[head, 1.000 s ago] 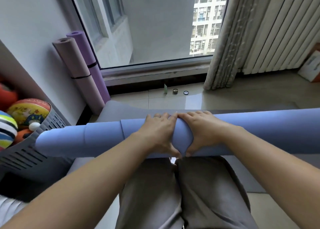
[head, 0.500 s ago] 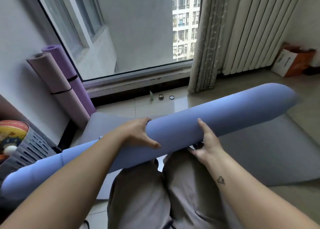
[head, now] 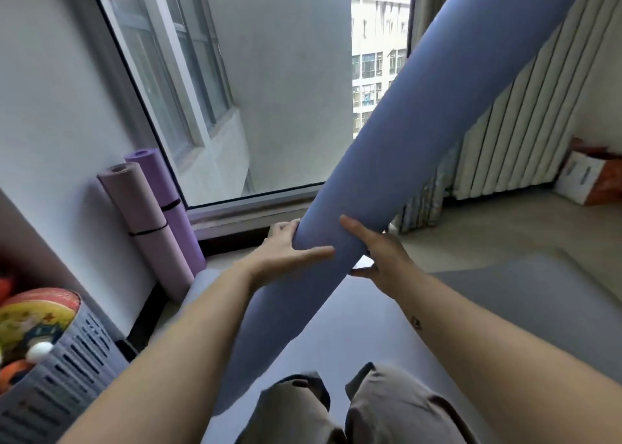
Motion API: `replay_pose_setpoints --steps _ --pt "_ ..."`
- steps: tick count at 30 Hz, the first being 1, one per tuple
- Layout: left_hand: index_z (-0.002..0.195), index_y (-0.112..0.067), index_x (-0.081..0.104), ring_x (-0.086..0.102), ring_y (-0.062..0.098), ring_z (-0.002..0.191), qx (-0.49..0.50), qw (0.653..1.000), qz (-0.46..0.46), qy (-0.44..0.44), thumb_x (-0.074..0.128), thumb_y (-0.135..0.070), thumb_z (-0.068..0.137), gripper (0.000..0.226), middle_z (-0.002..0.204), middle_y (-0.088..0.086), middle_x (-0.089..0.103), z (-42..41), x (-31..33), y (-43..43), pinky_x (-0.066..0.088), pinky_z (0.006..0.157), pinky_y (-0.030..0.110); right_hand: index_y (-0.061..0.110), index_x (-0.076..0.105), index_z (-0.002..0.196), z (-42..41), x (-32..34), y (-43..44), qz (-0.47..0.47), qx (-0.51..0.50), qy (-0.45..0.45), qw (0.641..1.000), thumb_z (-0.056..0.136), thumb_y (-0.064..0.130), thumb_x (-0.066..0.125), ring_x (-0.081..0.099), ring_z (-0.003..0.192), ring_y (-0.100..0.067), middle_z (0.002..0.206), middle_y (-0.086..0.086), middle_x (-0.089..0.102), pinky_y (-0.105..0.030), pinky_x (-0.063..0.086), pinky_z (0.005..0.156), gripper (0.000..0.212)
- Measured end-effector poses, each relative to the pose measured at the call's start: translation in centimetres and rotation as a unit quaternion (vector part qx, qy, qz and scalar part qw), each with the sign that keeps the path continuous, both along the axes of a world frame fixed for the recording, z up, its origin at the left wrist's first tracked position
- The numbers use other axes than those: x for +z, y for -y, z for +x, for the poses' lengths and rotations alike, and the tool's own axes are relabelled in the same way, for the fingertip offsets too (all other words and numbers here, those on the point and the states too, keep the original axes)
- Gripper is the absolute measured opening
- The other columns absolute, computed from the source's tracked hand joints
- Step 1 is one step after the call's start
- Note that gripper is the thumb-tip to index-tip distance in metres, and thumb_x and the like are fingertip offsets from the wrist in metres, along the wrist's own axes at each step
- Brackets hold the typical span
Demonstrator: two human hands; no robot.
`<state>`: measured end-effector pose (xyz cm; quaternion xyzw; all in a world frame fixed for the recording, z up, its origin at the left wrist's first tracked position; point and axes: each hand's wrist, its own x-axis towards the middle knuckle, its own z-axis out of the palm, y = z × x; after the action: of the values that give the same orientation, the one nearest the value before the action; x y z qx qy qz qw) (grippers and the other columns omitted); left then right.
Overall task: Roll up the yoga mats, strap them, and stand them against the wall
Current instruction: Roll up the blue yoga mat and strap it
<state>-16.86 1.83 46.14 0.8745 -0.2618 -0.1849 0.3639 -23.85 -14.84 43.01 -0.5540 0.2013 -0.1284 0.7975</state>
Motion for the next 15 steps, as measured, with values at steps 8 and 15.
replay_pose_setpoints --steps 8,15 --pt "0.139 -0.053 0.021 0.035 0.023 0.133 0.106 0.952 -0.178 -0.226 0.030 -0.091 0.069 0.080 0.149 -0.012 0.029 1.3 -6.5 2.1 0.040 0.100 0.054 0.025 0.017 0.134 3.2 -5.7 0.0 -0.178 0.014 -0.050 0.983 0.066 0.012 0.088 0.055 0.107 -0.015 0.109 0.015 0.047 -0.040 0.051 0.084 0.099" --pt "0.143 -0.047 0.018 0.036 0.026 0.134 0.165 0.916 -0.240 -0.277 0.023 -0.083 0.078 0.074 0.149 -0.007 0.030 3.3 -11.0 1.6 0.043 0.089 0.048 0.035 0.024 0.132 5.2 -9.2 0.6 -0.107 0.112 -0.065 0.986 0.065 0.048 0.082 0.058 0.110 -0.007 0.126 0.019 0.050 -0.044 0.051 0.087 0.090"
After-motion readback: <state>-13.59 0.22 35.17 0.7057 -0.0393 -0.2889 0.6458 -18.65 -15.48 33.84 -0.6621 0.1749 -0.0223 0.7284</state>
